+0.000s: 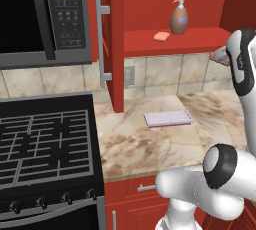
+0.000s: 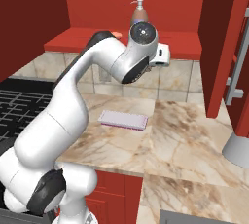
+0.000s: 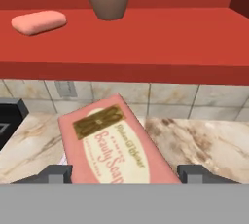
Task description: Pick the bar soap and bar soap from the cabinet and place them on the counter.
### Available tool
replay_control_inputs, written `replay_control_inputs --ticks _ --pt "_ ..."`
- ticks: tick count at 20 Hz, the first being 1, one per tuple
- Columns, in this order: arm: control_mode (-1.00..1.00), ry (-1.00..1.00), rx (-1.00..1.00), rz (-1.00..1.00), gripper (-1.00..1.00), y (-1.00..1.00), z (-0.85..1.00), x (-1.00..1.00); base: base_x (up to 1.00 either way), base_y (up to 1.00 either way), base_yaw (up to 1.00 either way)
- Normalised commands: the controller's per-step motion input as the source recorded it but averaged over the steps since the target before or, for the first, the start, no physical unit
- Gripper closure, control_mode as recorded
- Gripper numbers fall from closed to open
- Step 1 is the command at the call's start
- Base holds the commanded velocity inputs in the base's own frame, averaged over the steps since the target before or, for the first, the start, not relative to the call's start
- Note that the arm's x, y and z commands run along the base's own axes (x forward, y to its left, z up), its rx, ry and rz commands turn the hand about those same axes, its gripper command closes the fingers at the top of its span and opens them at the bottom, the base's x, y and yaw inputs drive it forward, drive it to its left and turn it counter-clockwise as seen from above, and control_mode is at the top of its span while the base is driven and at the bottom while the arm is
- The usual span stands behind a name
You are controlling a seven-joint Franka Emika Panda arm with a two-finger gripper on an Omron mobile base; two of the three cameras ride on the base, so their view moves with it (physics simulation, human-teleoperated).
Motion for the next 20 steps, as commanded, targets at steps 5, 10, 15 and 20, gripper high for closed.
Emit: replay_control_inputs --ticks 5,10,15,20 --pt "-1.0 -0.01 0.0 0.0 1.0 0.26 -0.25 -0.64 0.0 0.0 0.0" --pt "-1.0 0.0 0.0 0.0 1.0 0.2 -0.24 -0.34 0.0 0.0 0.0" --pt "-1.0 0.0 0.0 -0.01 1.0 0.23 -0.35 -0.18 0.0 0.0 0.0" --pt "-1.0 0.0 -0.03 -0.05 1.0 0.07 -0.38 -0.02 0.0 0.0 0.0"
